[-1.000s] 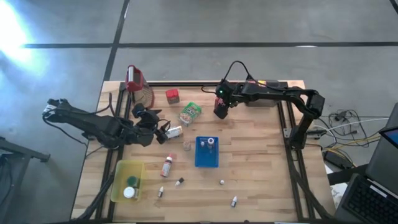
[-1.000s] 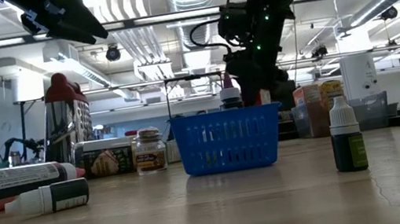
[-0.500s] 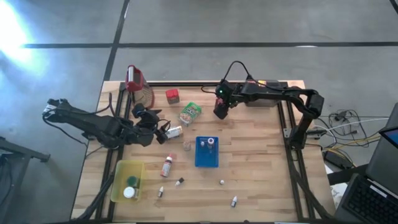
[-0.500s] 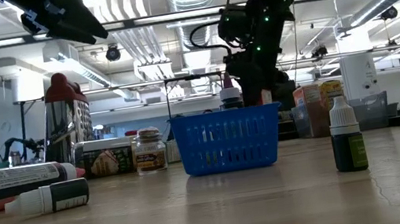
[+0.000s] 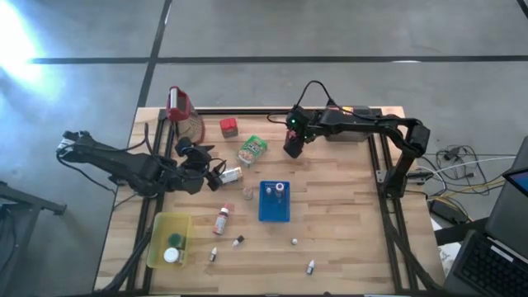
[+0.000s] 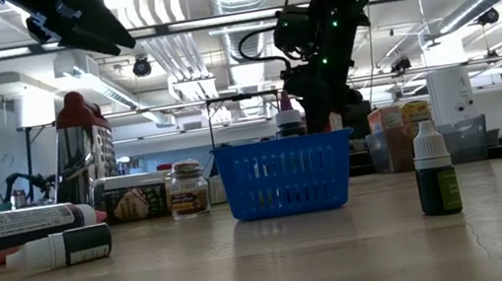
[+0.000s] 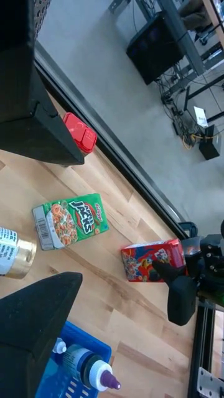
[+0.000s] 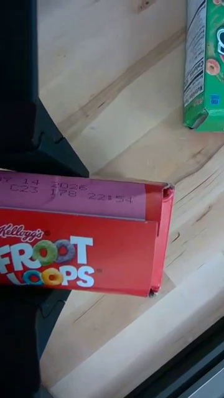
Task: Pick & Place Kitchen Items
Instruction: Put the red cereal box into the black bin
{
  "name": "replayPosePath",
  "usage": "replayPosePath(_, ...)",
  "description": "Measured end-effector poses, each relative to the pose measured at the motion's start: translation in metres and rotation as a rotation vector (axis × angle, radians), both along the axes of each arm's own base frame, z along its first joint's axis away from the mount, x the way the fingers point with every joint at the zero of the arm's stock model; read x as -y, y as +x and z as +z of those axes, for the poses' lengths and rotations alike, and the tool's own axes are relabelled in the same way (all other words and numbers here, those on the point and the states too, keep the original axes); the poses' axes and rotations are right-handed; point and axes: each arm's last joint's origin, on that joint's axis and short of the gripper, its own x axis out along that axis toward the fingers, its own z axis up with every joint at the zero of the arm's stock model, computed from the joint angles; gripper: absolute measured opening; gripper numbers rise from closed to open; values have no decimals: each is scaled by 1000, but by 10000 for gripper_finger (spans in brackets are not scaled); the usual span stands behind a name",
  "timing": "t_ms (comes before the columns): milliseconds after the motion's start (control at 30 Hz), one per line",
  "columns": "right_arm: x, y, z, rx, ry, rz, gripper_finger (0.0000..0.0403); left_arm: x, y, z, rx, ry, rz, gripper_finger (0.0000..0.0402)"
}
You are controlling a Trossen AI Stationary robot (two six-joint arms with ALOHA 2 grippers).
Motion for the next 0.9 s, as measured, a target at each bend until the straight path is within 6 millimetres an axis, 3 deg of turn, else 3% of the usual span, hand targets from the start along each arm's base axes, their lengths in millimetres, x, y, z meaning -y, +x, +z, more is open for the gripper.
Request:
replayPosePath(300, -2, -3, 8, 22, 8, 10, 183, 0, 0, 0, 0, 0, 0, 300)
replayPosePath(500, -4, -9, 25, 48, 0, 4, 180, 0, 0, 0, 0, 0, 0, 301)
replayPosePath(733, -11, -26, 51, 80, -3, -36, 162, 0, 0, 0, 0, 0, 0, 300)
replayPosePath(900, -17, -42, 69, 85, -28, -74, 170, 0, 0, 0, 0, 0, 0, 300)
